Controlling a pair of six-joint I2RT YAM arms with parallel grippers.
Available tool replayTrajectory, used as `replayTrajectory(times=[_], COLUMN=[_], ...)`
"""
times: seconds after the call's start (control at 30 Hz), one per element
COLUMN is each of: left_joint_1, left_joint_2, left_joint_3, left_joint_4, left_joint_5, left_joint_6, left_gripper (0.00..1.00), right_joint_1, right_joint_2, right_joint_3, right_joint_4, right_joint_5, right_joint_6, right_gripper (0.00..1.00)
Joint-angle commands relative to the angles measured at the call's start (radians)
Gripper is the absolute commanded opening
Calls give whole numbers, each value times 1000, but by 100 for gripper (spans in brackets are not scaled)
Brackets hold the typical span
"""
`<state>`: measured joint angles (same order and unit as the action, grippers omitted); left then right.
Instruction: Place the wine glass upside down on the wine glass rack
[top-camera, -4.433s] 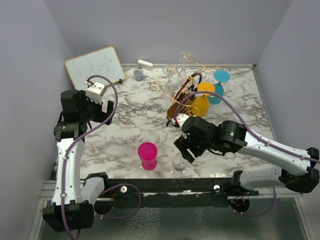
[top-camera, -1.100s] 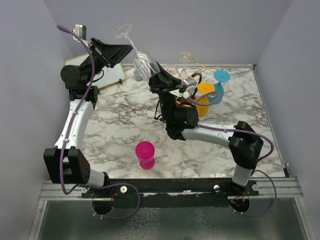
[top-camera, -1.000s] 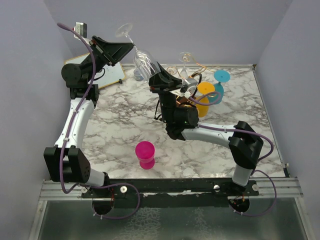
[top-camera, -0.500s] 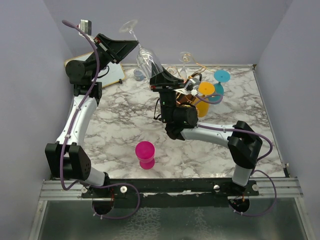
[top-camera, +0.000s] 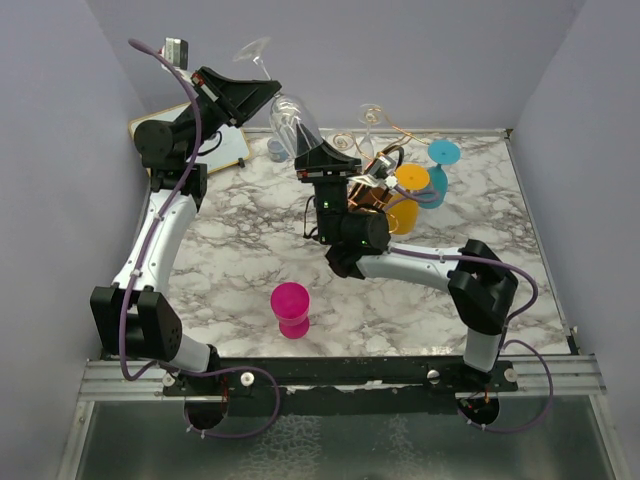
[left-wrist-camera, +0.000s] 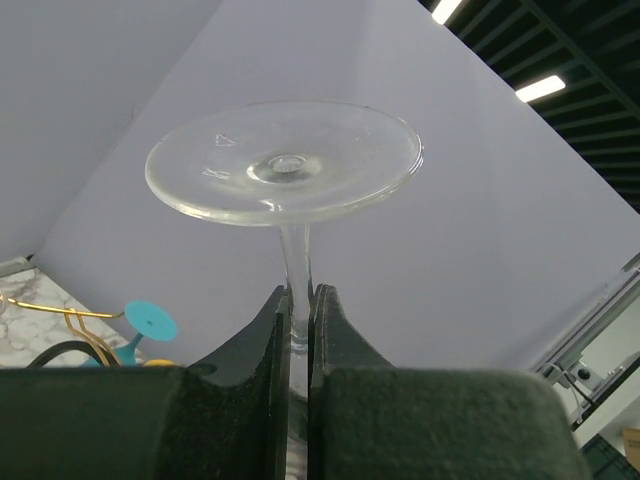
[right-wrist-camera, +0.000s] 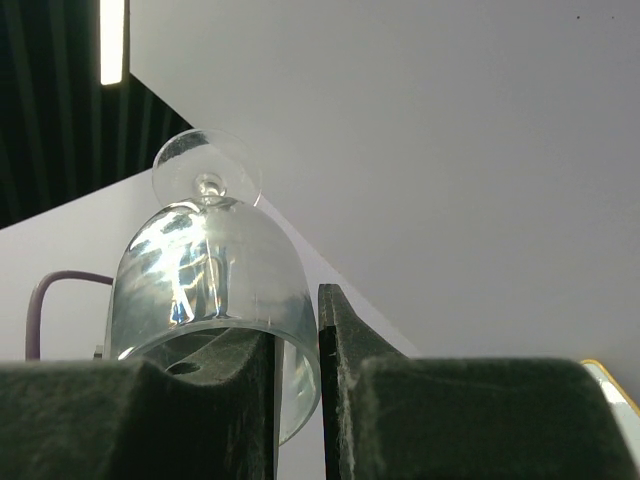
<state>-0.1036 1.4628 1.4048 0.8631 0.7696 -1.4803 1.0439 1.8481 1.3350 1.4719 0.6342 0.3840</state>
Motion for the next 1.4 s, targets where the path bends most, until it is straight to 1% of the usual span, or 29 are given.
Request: replayTrajectory(times=[0.0,0.1,0.13,0.23,0.3,0.33,0.4,0.5,0.6,0.7,0.77,0.9,1.0,1.07,1.13,1.2,1.23,1.3,1.37], left_joint_1=[-17,-17,-18,-7,2,6,7,9,17,31,41,50,50,52,56,56,56,56,56], left_joint_2=[-15,-18,-20,-21,-19,-19,-17,-19,-20,-11,6,43,59,60,51,38,23,-21,-67], left_joint_3=[37,43,54,117,154,173,204,230,267,324,363,466,543,589,611,623,609,543,448], left_joint_4=[69,79,65,-61,-106,-150,-211,-258,-355,-463,-501,-580,-704,-802,-889,-974,-1010,-1066,-1103], left_joint_5=[18,33,44,92,113,115,124,136,142,130,117,102,94,78,50,22,9,-22,-28], left_joint_6=[17,21,34,139,177,206,253,296,379,477,505,579,712,821,918,1018,1065,1150,1221], left_gripper=[0,0,0,0,0,0,0,0,0,0,0,0,0,0,0,0,0,0,0], right_joint_1=[8,8,8,6,5,5,5,4,5,9,10,12,12,13,12,12,12,13,15], right_joint_2=[20,18,15,4,-13,-20,-35,-58,-81,-104,-109,-120,-140,-161,-203,-276,-323,-405,-470], right_joint_3=[31,32,30,8,-23,-41,-77,-129,-178,-235,-284,-352,-392,-423,-448,-443,-413,-303,-195], right_joint_4=[95,78,72,64,57,50,35,36,20,-45,-72,-46,-74,-77,-127,-254,-383,-732,-1061], right_joint_5=[-13,-48,-61,-101,-108,-108,-121,-136,-180,-206,-260,-443,-533,-616,-674,-749,-803,-877,-843], right_joint_6=[71,91,95,83,83,89,93,86,68,119,173,111,137,99,57,30,-6,-116,-214], right_gripper=[1,1,7,39,64,72,99,99,100,99,99,99,99,99,99,99,99,99,99])
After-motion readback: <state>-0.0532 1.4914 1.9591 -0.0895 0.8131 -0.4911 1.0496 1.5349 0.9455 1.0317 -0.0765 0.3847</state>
